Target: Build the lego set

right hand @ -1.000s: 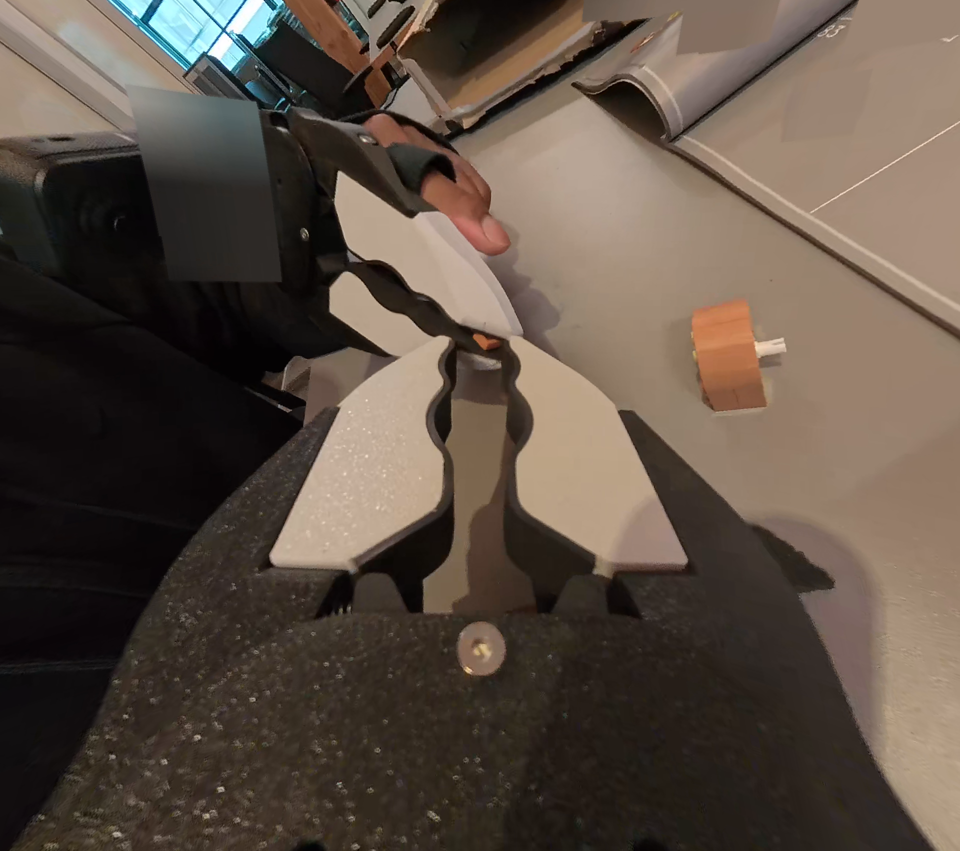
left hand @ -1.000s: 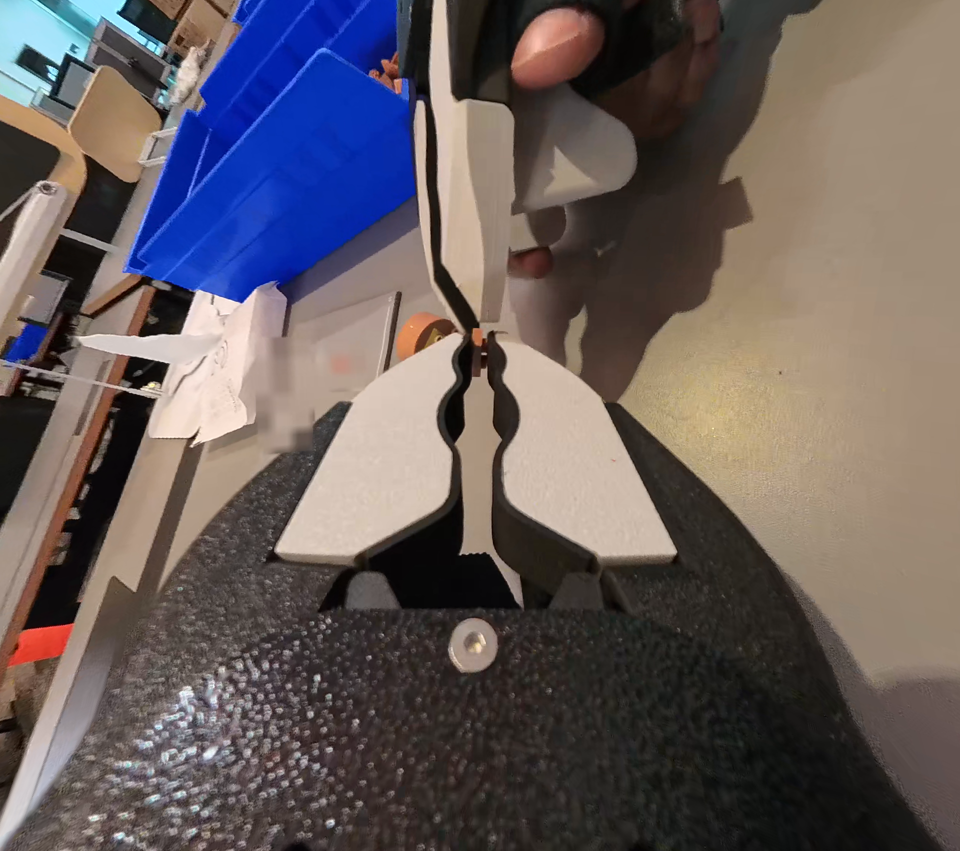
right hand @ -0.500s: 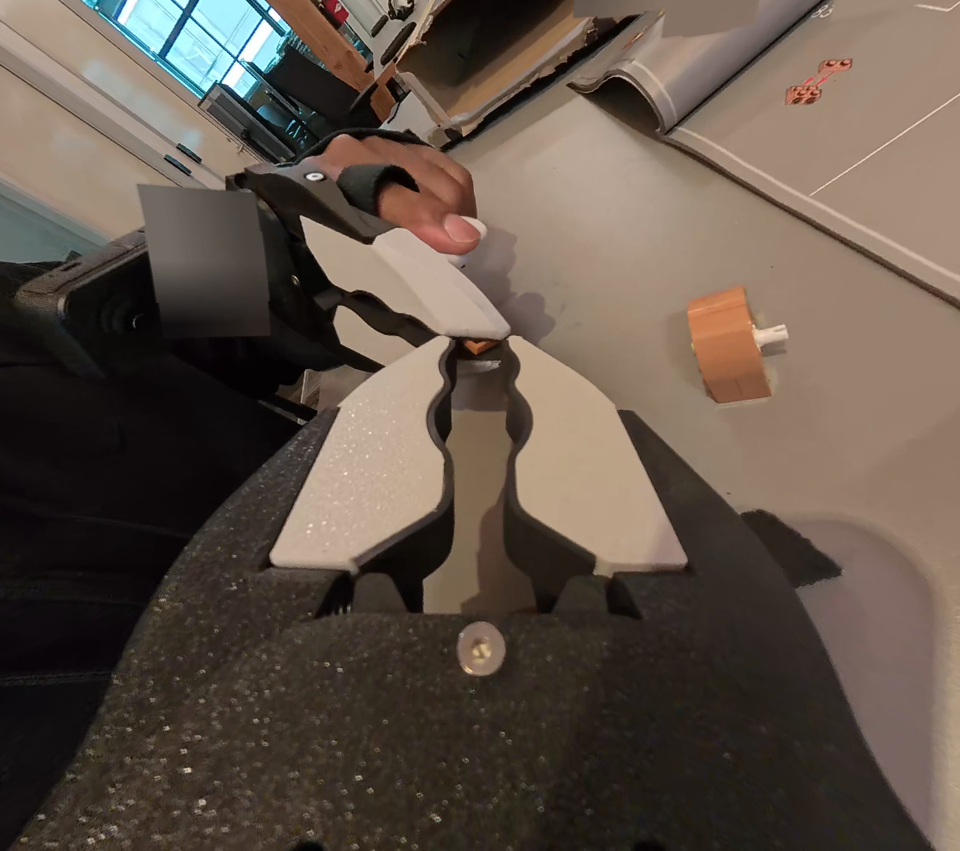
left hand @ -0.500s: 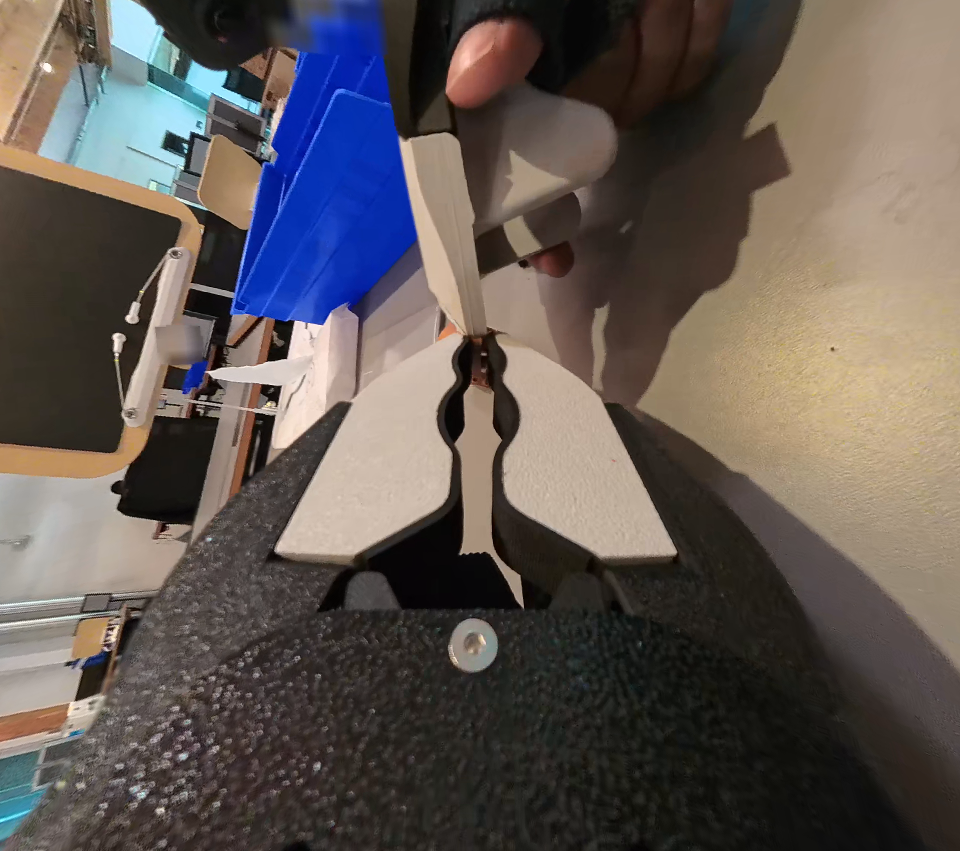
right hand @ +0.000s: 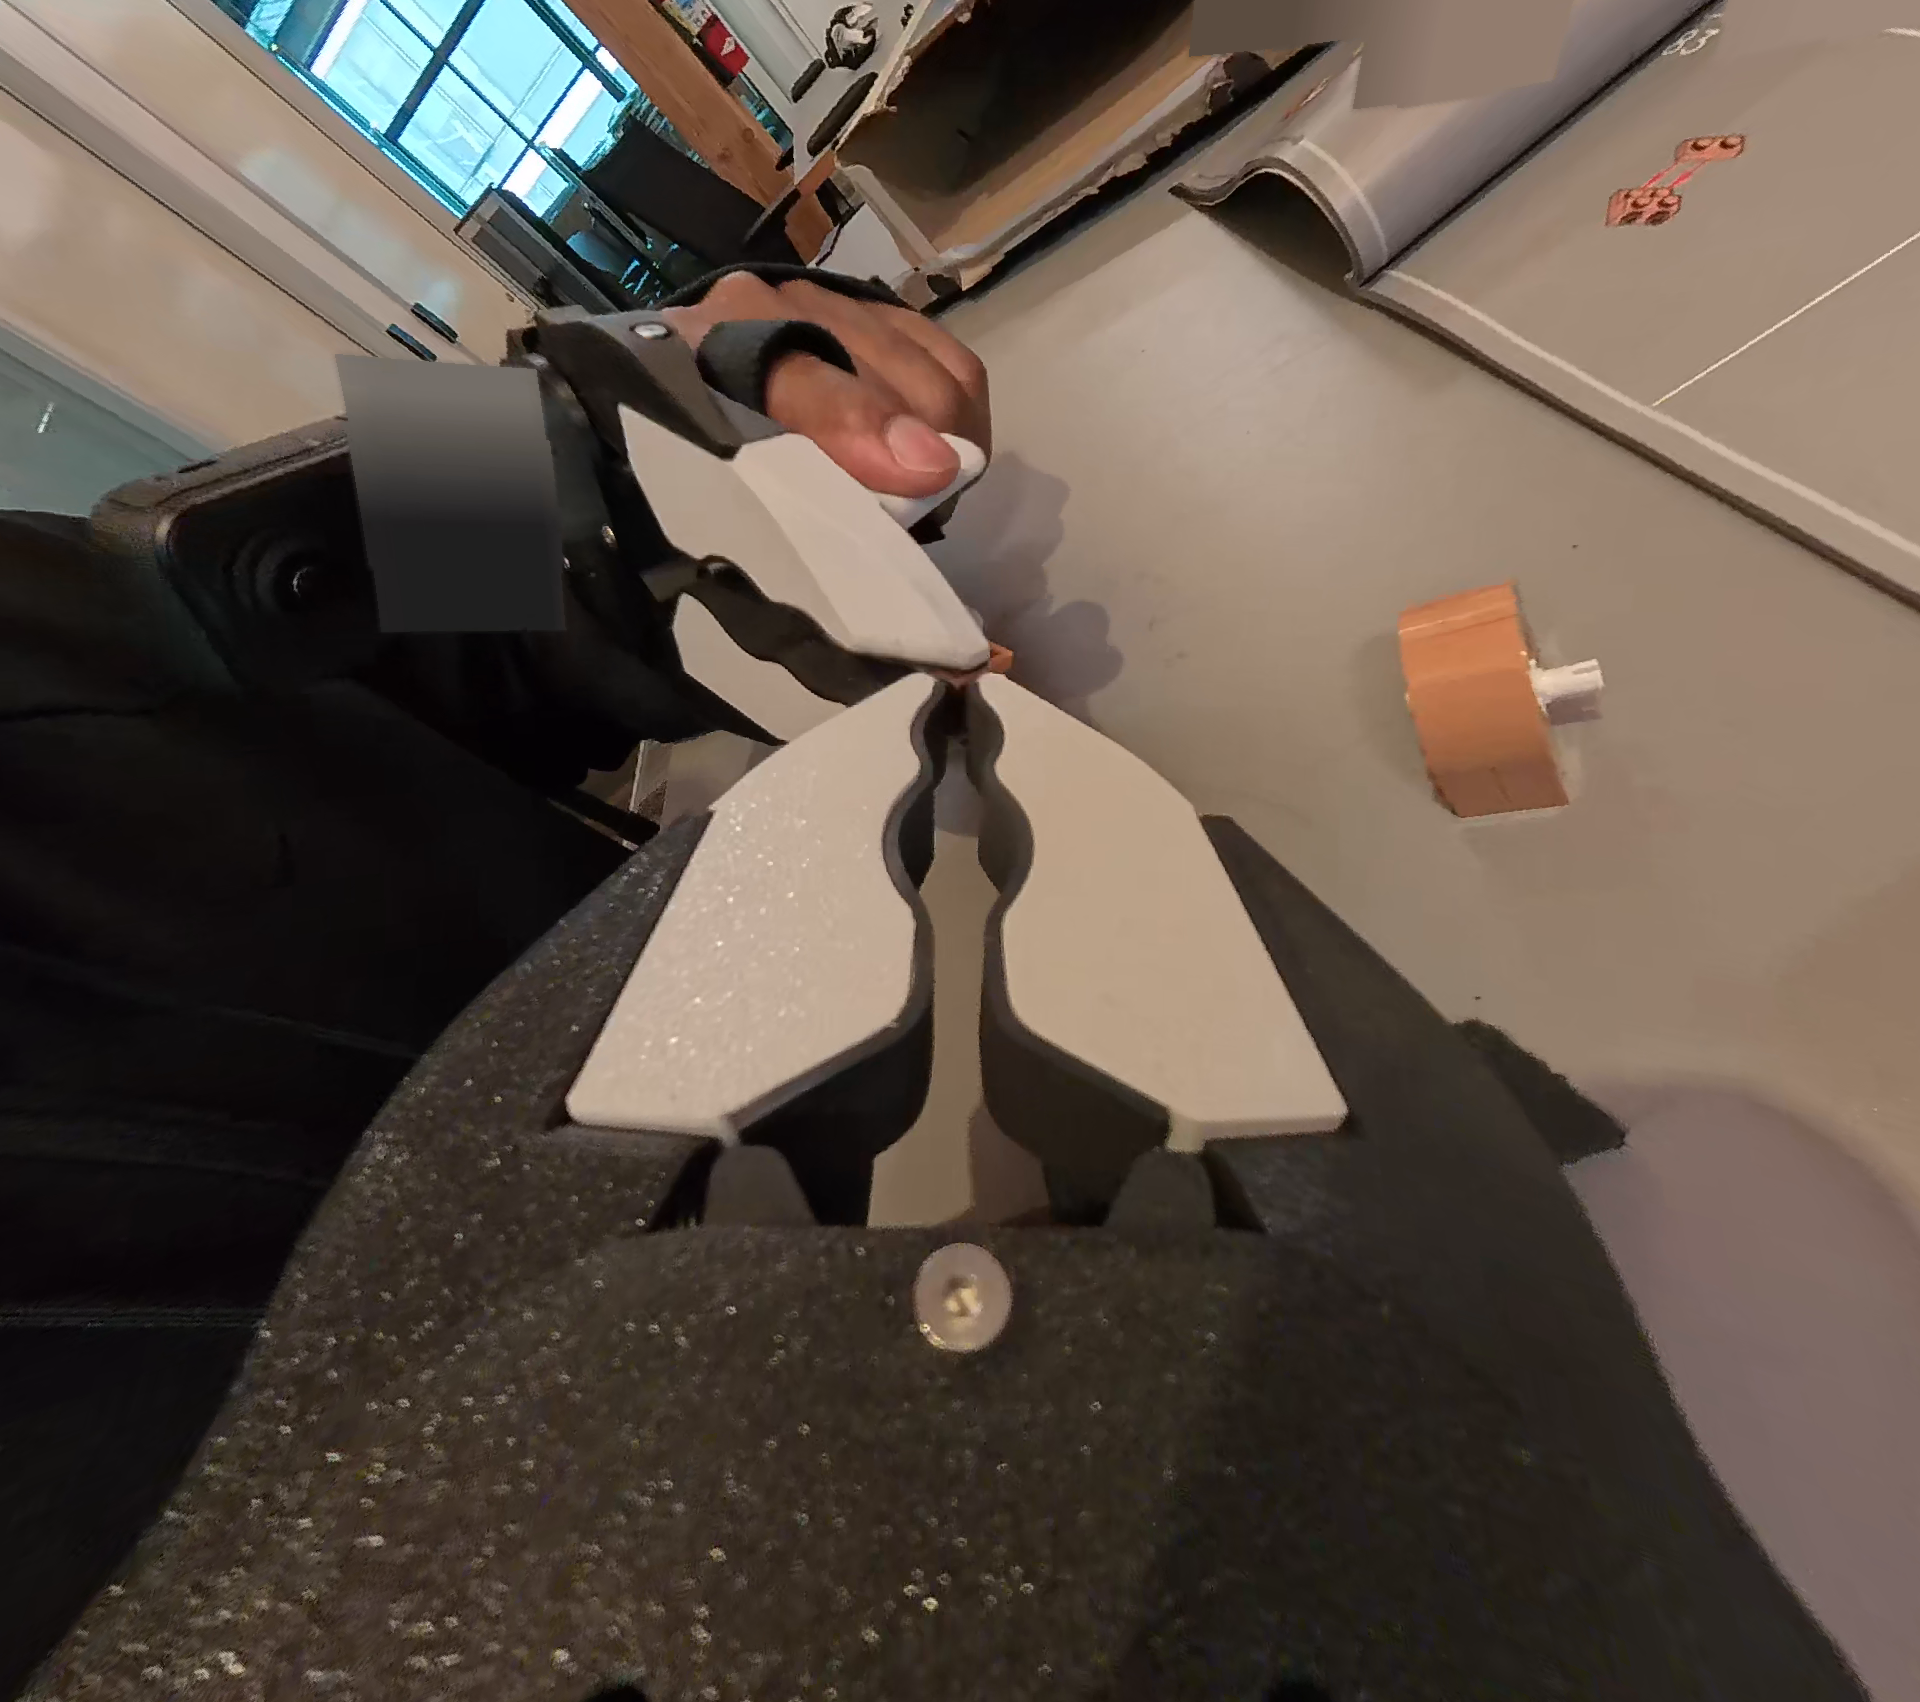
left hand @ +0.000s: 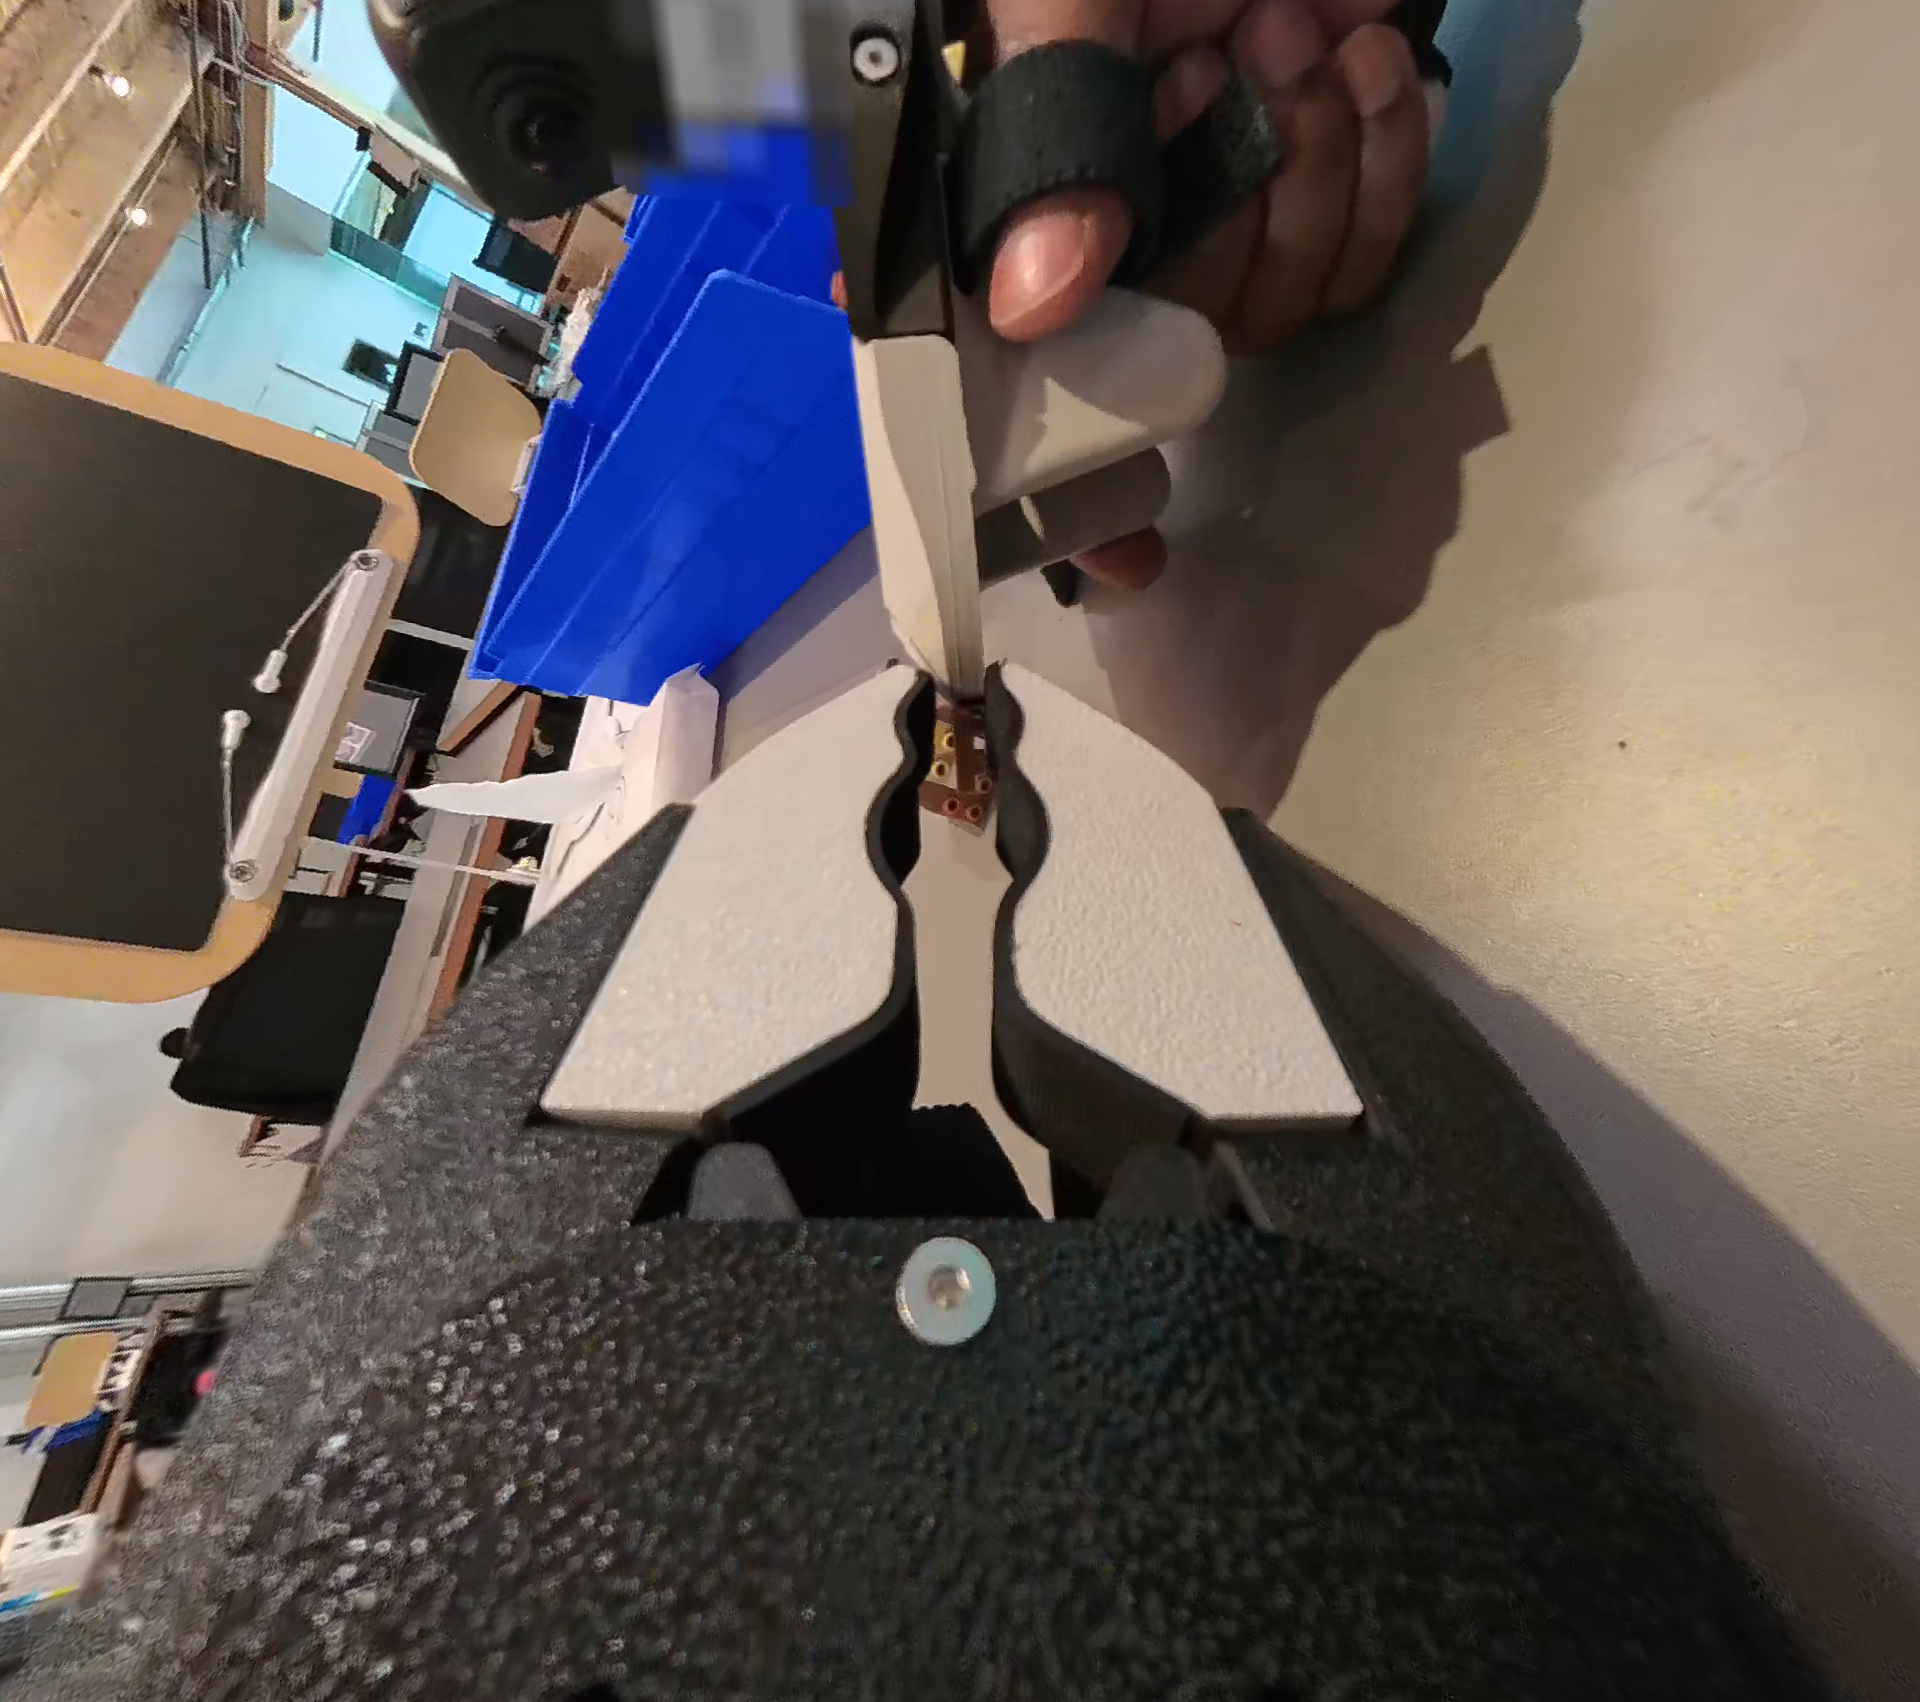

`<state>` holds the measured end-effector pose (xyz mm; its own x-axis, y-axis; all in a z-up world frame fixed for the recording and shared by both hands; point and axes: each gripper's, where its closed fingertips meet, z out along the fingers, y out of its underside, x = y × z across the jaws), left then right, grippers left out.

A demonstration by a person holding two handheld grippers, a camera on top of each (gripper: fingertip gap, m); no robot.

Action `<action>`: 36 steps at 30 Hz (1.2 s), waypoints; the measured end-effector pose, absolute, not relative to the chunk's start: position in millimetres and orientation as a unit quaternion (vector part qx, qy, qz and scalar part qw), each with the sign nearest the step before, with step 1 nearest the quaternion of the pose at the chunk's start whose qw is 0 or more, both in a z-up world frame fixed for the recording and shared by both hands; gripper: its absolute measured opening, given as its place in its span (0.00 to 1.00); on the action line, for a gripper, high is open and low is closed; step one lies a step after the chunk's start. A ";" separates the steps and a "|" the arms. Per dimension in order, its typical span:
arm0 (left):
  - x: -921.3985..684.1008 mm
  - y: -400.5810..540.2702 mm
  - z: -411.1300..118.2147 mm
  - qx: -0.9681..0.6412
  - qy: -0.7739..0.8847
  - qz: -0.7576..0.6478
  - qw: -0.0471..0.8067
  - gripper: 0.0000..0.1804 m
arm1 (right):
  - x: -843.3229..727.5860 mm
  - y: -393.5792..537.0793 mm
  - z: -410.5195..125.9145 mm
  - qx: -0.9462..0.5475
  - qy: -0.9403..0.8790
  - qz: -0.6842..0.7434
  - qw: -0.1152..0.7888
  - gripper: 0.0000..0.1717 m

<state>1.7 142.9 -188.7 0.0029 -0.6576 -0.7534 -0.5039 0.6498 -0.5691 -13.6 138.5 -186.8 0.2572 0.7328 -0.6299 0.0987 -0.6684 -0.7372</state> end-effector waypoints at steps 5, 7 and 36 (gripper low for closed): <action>-1.0 146.2 -187.1 -0.431 0.692 -0.097 0.570 0.08 | -12.6 139.2 -185.0 -0.734 -0.276 0.547 0.293 0.00; -2.9 147.0 -187.6 -0.440 0.691 -0.114 0.562 0.09 | -11.3 140.2 -183.2 -0.732 -0.270 0.552 0.293 0.00; -15.6 110.3 -205.0 -0.641 0.560 -0.482 0.206 0.02 | -19.1 122.1 -198.5 -0.617 -0.563 0.291 0.467 0.14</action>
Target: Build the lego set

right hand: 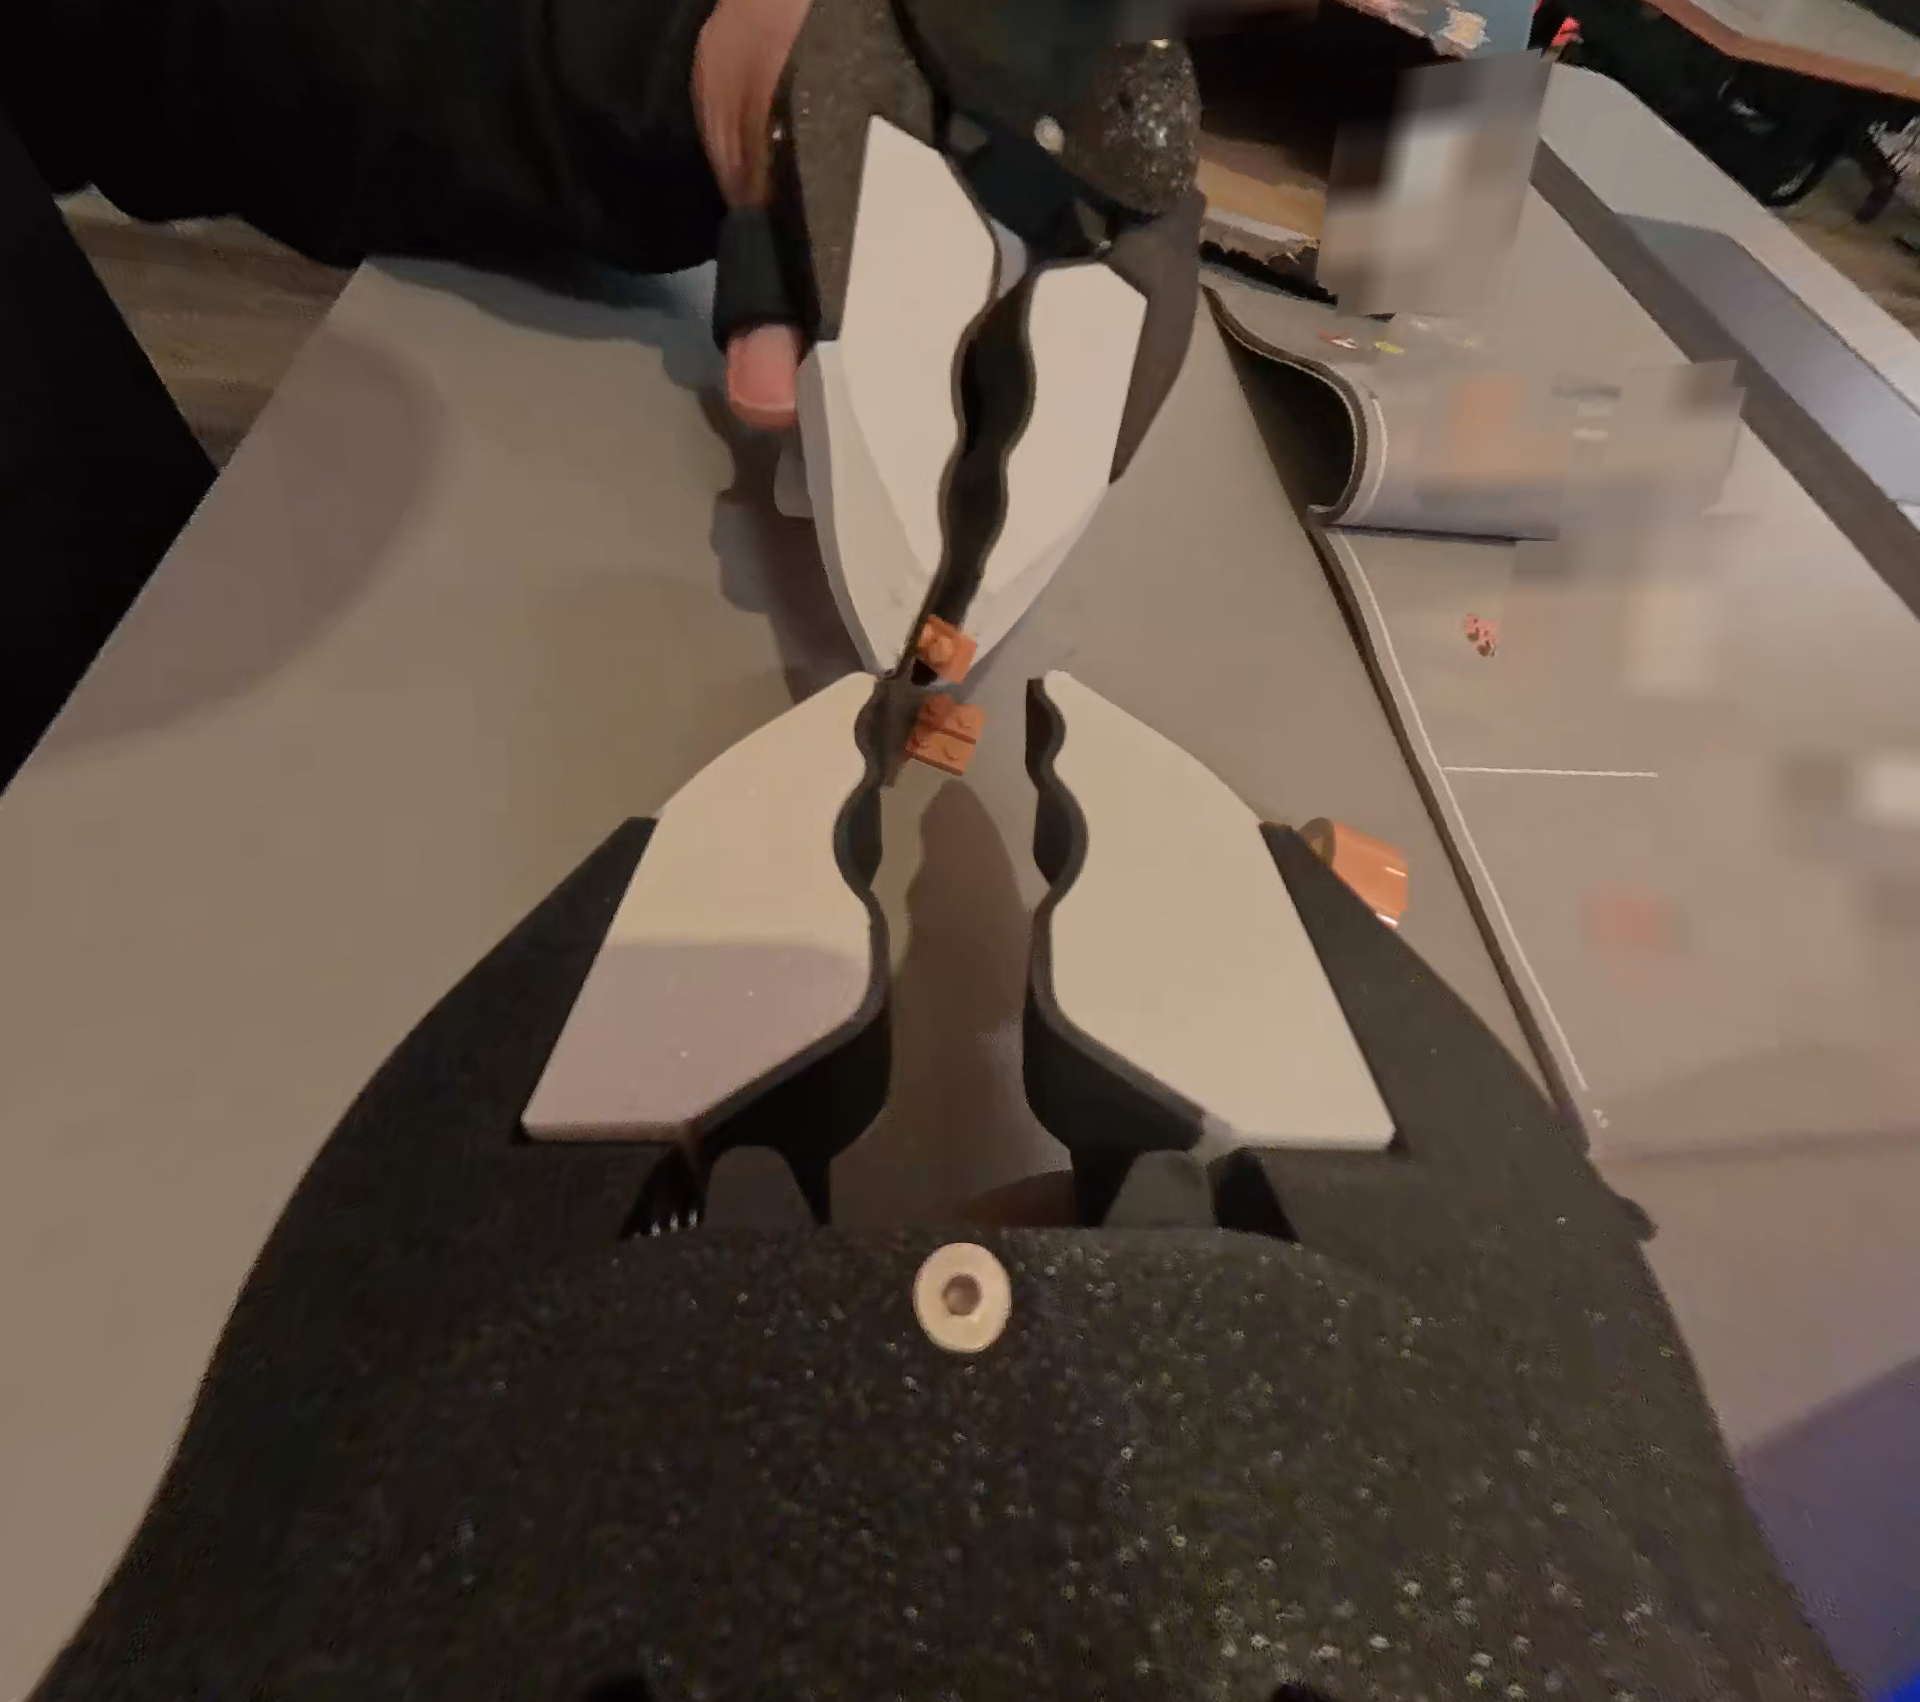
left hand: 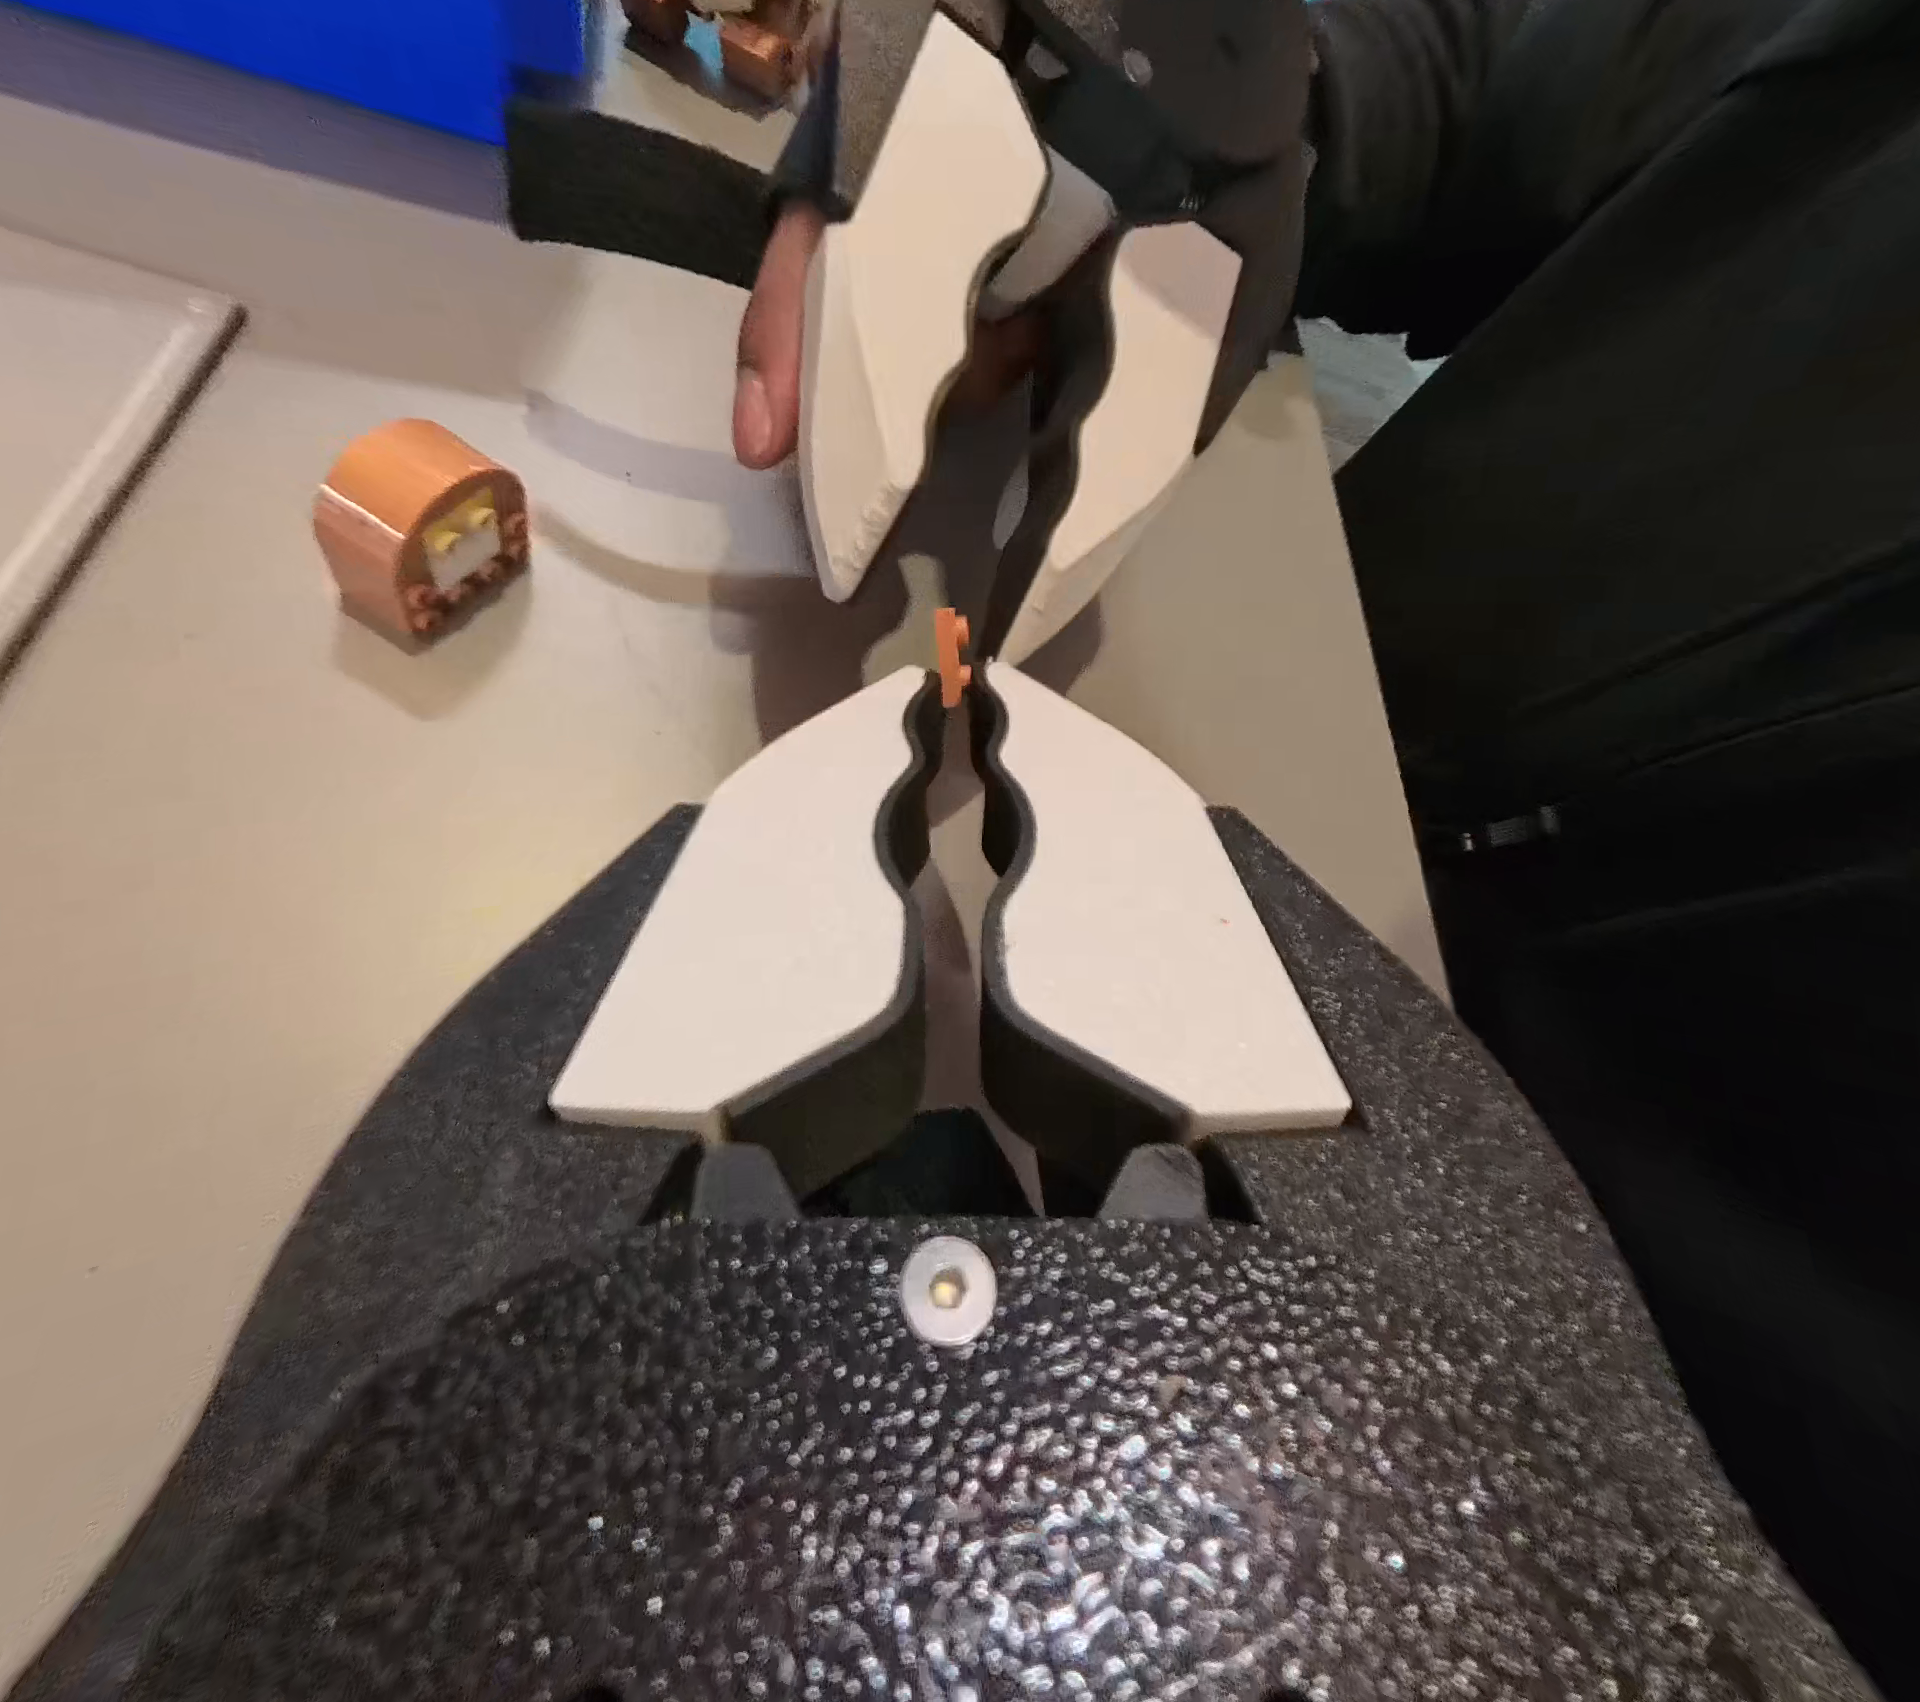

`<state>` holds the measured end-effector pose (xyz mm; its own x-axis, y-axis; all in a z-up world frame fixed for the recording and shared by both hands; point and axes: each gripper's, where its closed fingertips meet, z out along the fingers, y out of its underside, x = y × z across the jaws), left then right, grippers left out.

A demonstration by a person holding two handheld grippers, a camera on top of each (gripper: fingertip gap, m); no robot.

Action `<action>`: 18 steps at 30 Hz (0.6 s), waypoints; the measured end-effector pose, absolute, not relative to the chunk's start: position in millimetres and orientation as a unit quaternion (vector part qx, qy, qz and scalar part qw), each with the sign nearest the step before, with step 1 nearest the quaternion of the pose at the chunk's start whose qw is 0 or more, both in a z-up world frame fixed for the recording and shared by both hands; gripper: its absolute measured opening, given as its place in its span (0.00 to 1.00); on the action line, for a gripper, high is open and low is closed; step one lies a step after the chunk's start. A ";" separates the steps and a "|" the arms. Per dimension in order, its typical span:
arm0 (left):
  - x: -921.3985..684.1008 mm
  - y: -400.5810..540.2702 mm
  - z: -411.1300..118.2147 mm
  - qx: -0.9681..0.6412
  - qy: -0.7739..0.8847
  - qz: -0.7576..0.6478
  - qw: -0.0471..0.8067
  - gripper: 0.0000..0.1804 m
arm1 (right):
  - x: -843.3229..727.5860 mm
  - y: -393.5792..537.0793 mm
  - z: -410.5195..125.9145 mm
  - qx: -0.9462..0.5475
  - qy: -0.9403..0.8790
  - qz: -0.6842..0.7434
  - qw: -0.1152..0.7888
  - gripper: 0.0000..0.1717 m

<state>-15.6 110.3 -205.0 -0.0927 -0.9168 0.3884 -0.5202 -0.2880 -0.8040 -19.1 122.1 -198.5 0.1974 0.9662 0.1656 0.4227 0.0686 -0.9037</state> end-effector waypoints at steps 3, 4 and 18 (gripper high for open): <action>-16.9 105.0 -205.5 -0.645 0.547 -0.505 0.172 0.02 | -21.1 118.0 -197.5 -0.593 -0.584 0.271 0.483 0.13; -17.0 104.5 -205.4 -0.647 0.540 -0.513 0.163 0.02 | -21.1 117.1 -197.5 -0.585 -0.592 0.262 0.489 0.11; -23.1 77.9 -213.4 -0.632 0.552 -0.539 0.067 0.02 | -26.7 90.5 -205.7 -0.492 -0.678 0.230 0.496 0.08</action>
